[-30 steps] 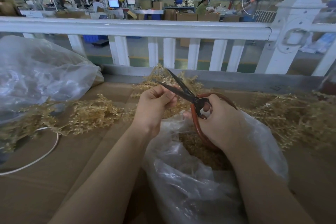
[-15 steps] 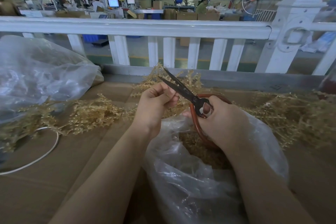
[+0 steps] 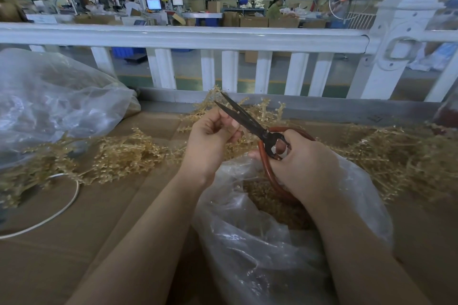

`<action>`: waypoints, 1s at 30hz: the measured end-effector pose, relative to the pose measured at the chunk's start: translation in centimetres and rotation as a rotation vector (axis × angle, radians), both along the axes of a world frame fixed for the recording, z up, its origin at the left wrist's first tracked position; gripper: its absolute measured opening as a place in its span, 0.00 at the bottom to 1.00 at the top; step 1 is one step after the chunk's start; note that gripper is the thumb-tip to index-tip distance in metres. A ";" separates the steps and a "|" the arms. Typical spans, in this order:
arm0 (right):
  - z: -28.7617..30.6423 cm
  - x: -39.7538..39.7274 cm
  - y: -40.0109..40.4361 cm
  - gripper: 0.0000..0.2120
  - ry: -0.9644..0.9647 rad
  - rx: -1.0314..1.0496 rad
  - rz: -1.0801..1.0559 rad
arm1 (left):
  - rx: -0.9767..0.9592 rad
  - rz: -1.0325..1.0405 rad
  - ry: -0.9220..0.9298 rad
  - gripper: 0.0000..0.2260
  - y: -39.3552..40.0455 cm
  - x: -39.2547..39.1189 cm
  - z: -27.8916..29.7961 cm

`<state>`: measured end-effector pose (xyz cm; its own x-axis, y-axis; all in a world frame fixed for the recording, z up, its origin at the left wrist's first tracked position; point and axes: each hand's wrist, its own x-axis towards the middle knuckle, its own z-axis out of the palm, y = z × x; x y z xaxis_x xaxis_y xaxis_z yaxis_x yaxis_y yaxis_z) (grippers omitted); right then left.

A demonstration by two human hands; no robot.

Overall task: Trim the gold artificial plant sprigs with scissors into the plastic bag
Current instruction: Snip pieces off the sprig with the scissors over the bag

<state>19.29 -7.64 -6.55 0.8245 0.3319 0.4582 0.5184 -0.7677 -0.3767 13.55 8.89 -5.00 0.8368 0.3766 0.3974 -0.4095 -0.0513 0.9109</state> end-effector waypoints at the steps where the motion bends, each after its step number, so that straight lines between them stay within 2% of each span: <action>1: 0.0 0.0 0.0 0.29 0.001 -0.001 0.001 | -0.005 -0.006 0.002 0.11 0.0 0.0 0.0; 7: -0.3 0.1 -0.1 0.32 -0.012 0.033 0.007 | -0.070 -0.033 -0.002 0.05 0.0 0.1 -0.1; 17: -0.4 0.4 -0.4 0.36 0.016 0.032 0.038 | -0.108 -0.066 -0.012 0.05 0.7 -0.2 -0.1; 27: 0.1 0.1 -0.4 0.31 -0.049 0.006 0.012 | 0.046 0.018 -0.023 0.10 0.8 -0.2 0.2; 30: 0.1 0.0 -0.3 0.34 -0.061 0.025 0.018 | 0.062 0.017 -0.022 0.10 0.8 -0.3 0.2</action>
